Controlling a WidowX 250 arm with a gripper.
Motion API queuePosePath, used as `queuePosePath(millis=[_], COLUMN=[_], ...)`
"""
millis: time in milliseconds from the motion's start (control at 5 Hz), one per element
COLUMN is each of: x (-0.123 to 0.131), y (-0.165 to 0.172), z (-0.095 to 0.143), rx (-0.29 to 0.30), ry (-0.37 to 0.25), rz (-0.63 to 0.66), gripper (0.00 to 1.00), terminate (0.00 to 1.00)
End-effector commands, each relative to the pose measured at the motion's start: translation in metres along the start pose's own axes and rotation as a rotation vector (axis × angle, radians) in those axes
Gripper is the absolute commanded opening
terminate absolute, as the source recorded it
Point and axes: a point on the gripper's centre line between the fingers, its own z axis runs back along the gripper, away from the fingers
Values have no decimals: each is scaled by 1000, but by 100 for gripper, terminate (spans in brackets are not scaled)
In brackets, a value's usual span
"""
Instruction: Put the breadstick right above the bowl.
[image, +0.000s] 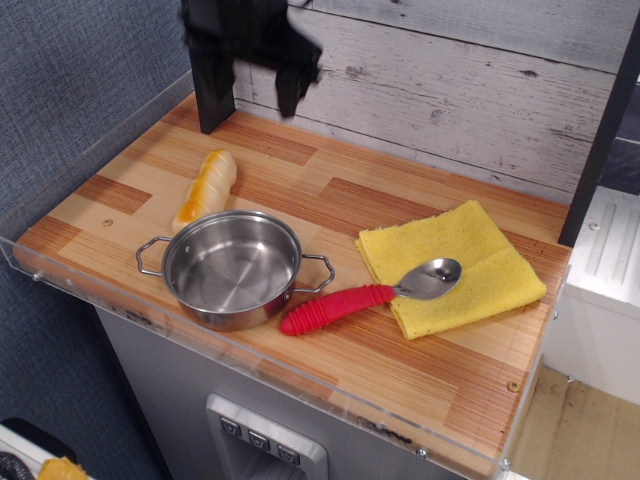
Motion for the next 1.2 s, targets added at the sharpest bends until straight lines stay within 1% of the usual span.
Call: queuePosePath(millis=[0, 200, 400, 600, 800, 1000], x=[-6, -1, 3, 4, 3, 2], y=[-5, -22, -45, -56, -58, -55], z=[21, 8, 8, 11, 11, 11], rx=[-11, -80, -102, -130, -137, -129], ry=[-60, -43, -38, -57, -57, -56], rz=[-48, -176, -298, -355, -374, -368], gripper=[100, 100, 100, 100, 100, 100], terminate=[0, 0, 0, 0, 0, 0])
